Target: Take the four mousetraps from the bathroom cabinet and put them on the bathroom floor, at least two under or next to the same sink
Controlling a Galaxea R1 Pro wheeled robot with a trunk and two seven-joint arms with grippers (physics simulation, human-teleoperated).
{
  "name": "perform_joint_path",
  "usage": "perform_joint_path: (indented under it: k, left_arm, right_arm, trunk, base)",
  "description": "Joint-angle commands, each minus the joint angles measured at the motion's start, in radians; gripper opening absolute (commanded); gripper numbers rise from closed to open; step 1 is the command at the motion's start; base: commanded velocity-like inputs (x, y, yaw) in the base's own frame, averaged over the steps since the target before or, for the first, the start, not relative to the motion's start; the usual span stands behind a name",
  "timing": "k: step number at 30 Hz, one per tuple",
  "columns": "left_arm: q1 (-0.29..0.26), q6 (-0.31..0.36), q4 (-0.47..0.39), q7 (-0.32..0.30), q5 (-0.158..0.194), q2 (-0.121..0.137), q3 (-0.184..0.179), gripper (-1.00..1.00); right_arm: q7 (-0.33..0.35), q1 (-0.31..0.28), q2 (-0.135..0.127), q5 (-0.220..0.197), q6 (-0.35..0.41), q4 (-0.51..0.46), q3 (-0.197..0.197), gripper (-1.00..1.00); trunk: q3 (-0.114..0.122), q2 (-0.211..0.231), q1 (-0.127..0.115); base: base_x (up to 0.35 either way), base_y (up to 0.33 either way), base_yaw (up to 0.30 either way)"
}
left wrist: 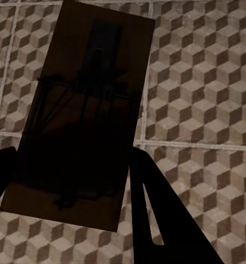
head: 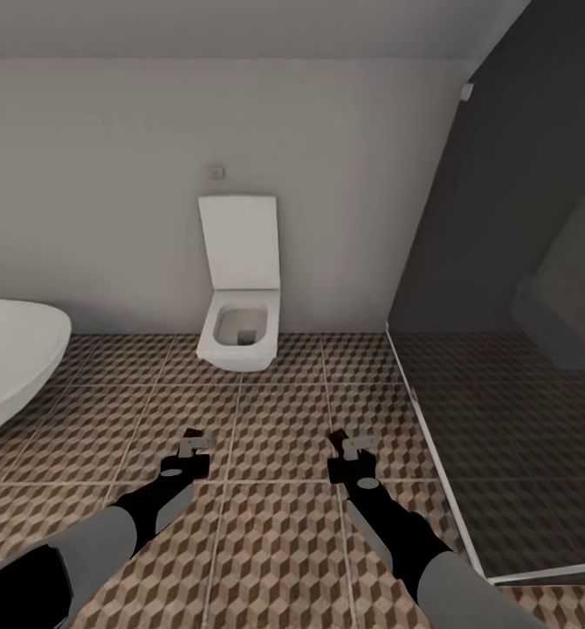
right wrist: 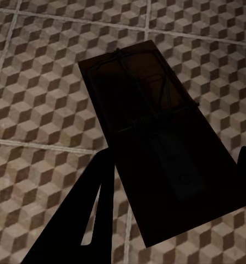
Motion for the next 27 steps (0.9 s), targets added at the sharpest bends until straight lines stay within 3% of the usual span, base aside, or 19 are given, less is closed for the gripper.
perform_joint_path:
  k: [1, 22, 27]
  left_arm:
    - [-0.001, -0.001, -0.003, 0.008, 0.006, 0.001, -0.009, -1.0]
    - [-0.001, -0.001, -0.003, -0.01, 0.007, 0.001, -0.021, -1.0]
    - [-0.001, -0.001, -0.002, -0.015, 0.007, -0.009, -0.021, -1.0]
  right_arm:
    - [-0.01, -0.001, -0.001, -0.007, 0.004, -0.002, 0.006, -1.0]
    - [-0.01, -0.001, -0.001, -0.007, 0.004, -0.004, 0.006, -1.0]
    - [-0.01, -0.001, -0.001, -0.007, 0.004, -0.005, 0.006, -1.0]
  trunk:
    - [-0.006, -0.008, 0.004]
    - [-0.105, -0.155, 0.084]
    - [-0.128, -0.19, 0.104]
  base:
    - [0.0, 0.0, 0.0]
    - [0.0, 0.0, 0.0]
    - [0.0, 0.0, 0.0]
